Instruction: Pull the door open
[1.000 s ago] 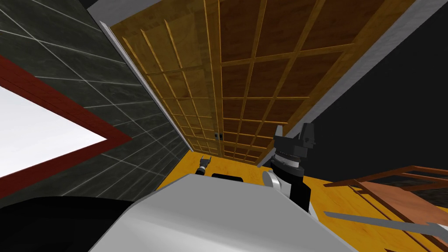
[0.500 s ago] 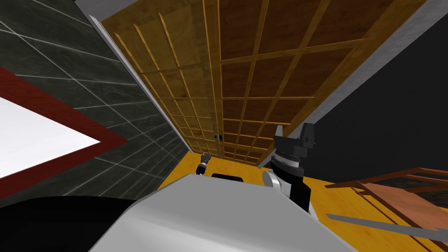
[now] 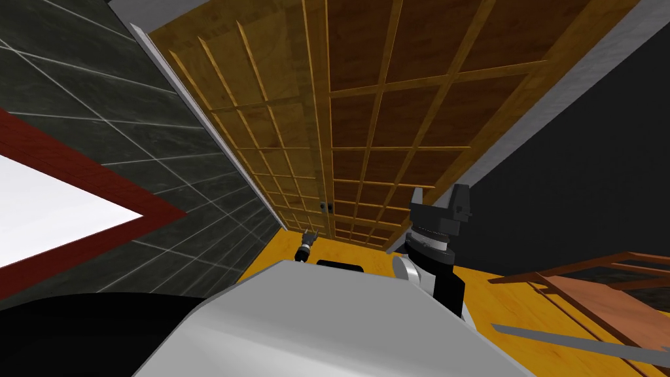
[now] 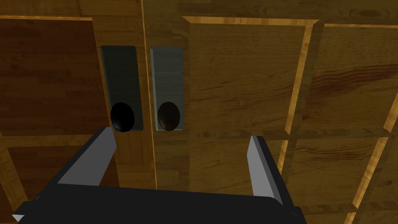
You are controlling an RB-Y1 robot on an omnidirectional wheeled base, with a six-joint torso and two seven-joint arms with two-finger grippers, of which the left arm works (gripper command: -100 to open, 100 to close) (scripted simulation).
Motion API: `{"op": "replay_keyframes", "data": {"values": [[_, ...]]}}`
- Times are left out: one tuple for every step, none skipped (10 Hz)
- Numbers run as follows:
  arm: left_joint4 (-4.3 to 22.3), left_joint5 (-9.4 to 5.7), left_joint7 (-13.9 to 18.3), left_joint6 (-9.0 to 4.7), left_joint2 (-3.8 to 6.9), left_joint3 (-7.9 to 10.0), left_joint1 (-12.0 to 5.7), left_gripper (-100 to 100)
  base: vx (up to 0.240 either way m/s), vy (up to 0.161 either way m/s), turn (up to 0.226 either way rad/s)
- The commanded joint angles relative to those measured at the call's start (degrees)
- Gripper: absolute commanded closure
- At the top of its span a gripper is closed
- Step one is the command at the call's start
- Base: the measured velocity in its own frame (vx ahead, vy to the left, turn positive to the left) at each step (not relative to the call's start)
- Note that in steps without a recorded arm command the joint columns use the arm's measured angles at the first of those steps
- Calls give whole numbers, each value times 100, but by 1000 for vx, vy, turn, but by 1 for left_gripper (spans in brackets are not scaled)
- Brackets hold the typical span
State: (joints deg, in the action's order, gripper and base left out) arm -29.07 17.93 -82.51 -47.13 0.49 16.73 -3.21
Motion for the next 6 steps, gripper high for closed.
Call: {"op": "replay_keyframes", "data": {"values": [[-100,6,4,12,-86,-28,-166,-100,126,44,-52],[-133,7,-1,1,-127,-38,-255,-100,191,65,-70],[-364,7,-1,1,-127,-38,-205,-100,144,41,-15],[-429,7,-1,1,-127,-38,-255,-100,58,14,8],[-353,7,-1,1,-127,-38,-255,-100,0,0,0],[-195,7,-1,1,-127,-38,-255,-100,-17,-7,1]]}}
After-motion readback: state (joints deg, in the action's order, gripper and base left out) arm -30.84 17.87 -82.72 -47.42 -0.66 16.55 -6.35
